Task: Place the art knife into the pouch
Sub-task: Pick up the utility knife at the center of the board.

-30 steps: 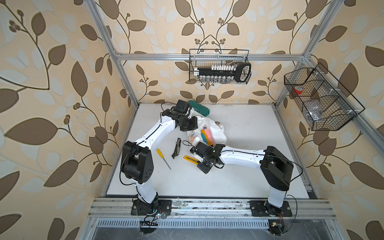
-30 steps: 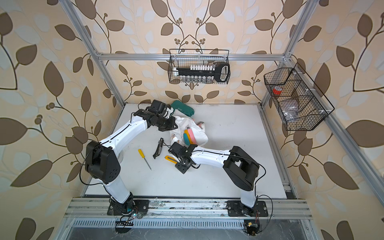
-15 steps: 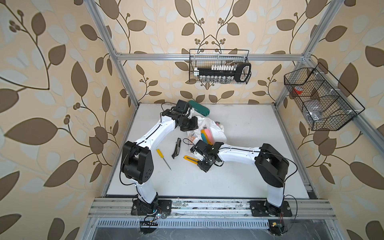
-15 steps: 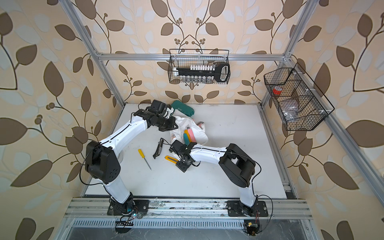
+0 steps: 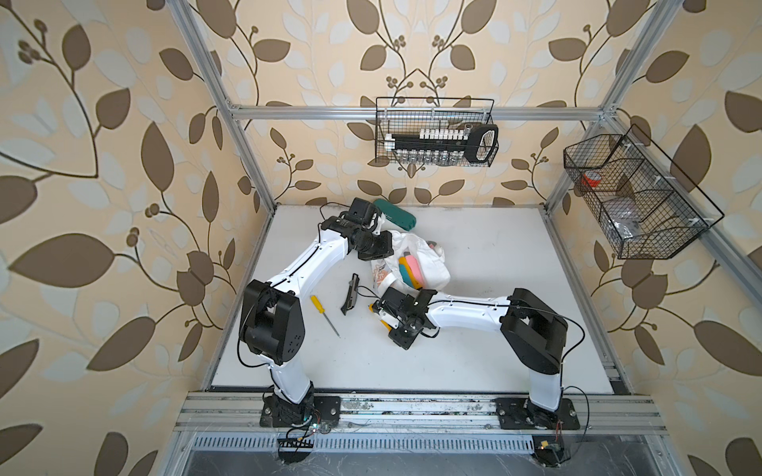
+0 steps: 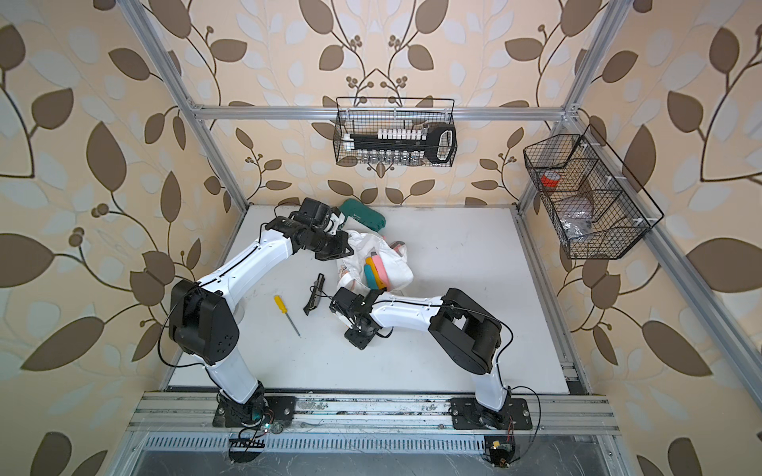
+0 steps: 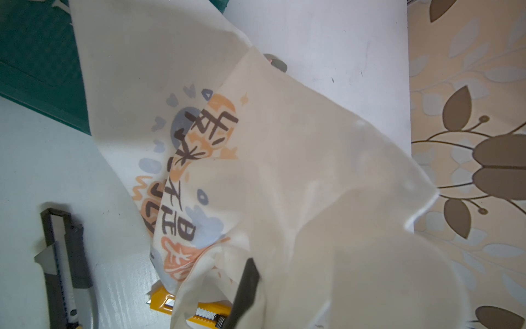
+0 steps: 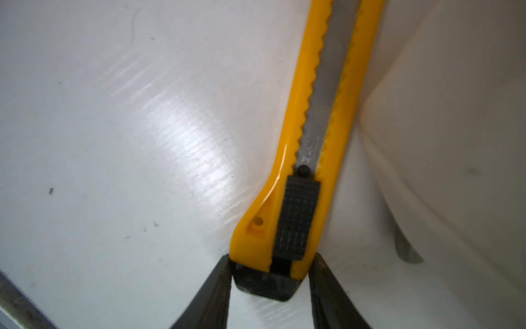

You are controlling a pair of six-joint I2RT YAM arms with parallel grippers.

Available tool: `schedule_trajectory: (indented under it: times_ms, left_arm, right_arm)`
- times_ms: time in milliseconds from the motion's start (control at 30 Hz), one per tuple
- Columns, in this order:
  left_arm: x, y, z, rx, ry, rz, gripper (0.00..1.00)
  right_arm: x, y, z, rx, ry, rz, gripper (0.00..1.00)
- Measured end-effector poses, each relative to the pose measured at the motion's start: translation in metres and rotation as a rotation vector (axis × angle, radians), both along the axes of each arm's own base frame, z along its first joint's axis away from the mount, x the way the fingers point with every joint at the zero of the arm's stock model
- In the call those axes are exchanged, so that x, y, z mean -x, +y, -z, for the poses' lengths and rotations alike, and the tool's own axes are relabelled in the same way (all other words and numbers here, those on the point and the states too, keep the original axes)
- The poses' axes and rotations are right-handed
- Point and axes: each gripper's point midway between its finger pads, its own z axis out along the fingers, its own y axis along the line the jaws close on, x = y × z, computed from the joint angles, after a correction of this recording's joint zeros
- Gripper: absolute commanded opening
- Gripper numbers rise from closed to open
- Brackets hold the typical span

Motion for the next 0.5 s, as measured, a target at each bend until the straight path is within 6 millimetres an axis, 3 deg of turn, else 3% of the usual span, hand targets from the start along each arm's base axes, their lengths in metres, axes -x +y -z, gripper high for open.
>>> schedule_trajectory:
  times_ms: [200,500]
  left_arm:
    - [0.0000,-0.0001,0.0000,0.000,0.000,0.000,0.00]
    - [0.0000,-0.0001,0.0000,0.000,0.000,0.001,0.00]
  right_arm:
    - [0.0008,-0.0004,0.0003,0.011,-0.007,0.010,0.55]
    - [-0.0063,0.0080,0.0000,0.023,-0.003,0.038,0.56]
